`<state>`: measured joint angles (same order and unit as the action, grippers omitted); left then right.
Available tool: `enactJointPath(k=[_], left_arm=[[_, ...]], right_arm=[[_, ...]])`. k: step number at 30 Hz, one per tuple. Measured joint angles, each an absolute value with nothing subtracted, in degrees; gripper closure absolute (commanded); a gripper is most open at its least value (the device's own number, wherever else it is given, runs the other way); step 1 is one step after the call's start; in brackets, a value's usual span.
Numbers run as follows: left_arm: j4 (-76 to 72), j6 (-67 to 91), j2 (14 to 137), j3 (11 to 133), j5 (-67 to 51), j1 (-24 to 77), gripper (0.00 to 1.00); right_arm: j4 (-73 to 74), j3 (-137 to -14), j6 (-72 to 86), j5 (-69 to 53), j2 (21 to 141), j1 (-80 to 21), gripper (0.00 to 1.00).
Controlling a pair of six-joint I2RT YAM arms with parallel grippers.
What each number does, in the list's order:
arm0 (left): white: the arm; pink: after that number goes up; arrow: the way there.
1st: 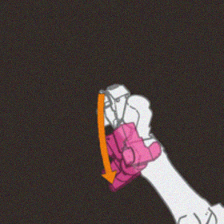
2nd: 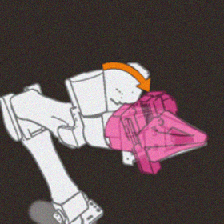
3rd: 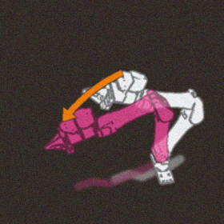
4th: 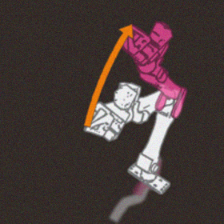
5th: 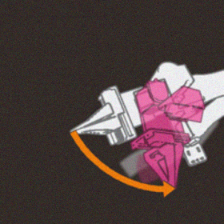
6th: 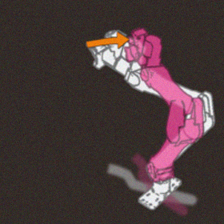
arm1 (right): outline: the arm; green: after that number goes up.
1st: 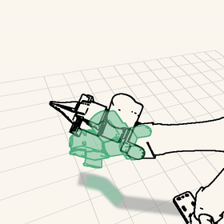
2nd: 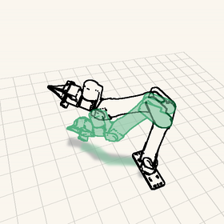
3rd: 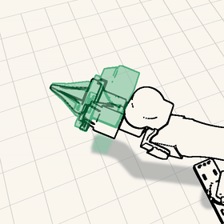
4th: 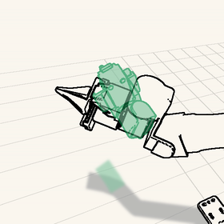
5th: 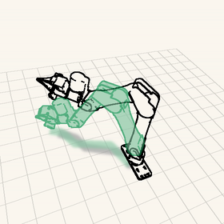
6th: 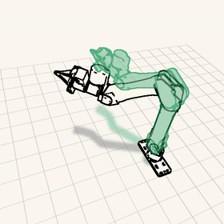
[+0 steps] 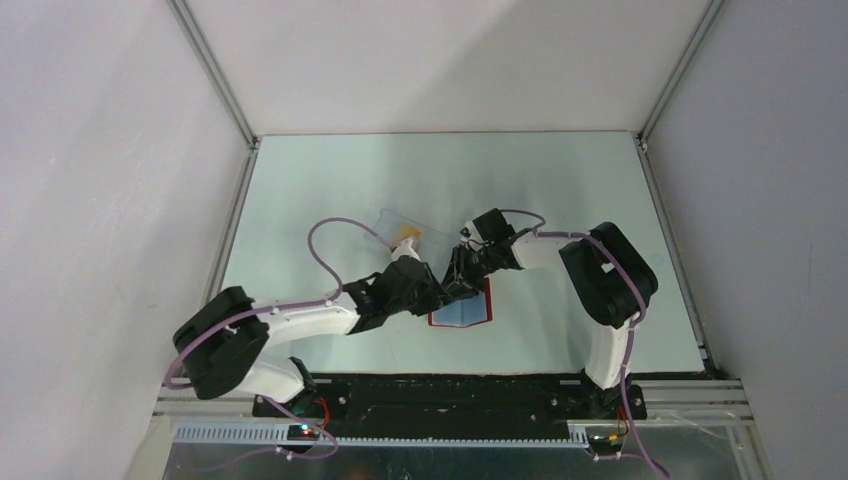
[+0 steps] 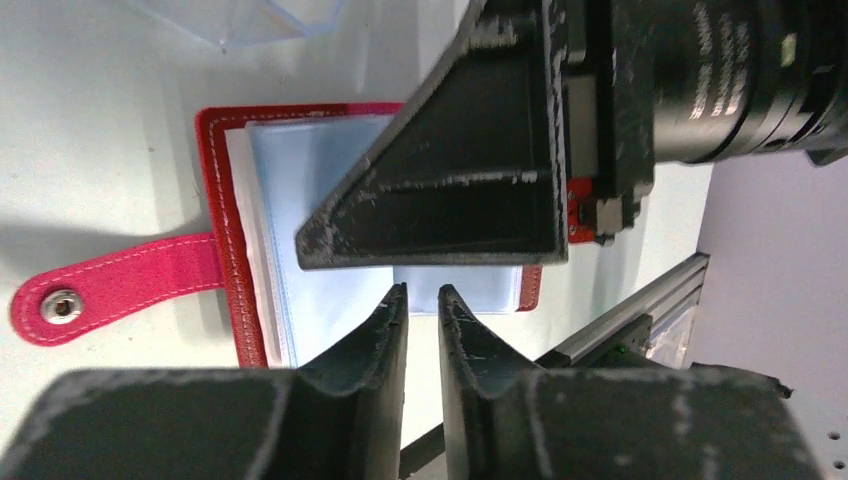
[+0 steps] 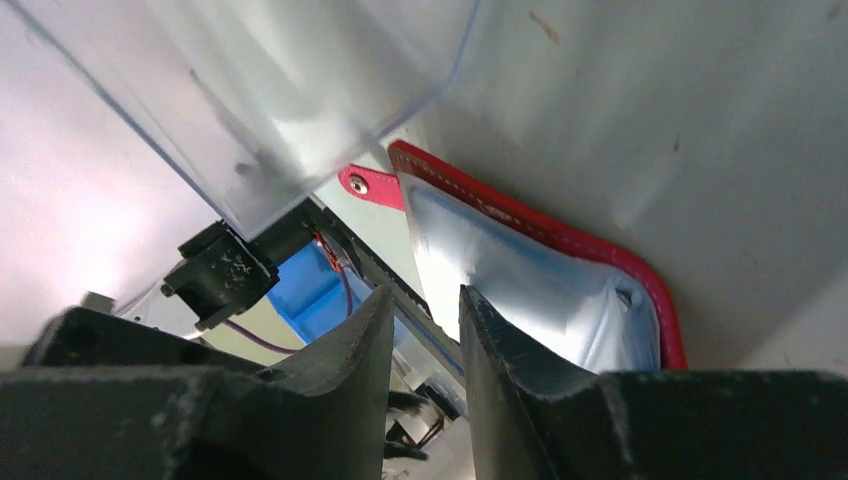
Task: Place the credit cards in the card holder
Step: Place the card holder at the center of the board.
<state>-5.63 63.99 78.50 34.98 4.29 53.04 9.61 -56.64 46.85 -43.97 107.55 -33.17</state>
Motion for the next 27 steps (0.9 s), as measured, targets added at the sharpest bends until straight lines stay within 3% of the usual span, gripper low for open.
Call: enactJointPath(k=[10, 27], left_arm=[[-6.33, 64.36, 82.26, 35.35, 3.86, 54.0, 1.0], [2.74, 71.42, 86.78, 36.8, 7.22, 53.45, 1.0]], right_arm=[[10.0, -58.78, 46.3, -42.94, 109.19, -32.84, 0.65], [26.2, -59.27, 36.88, -31.53, 103.7, -31.38, 0.65]])
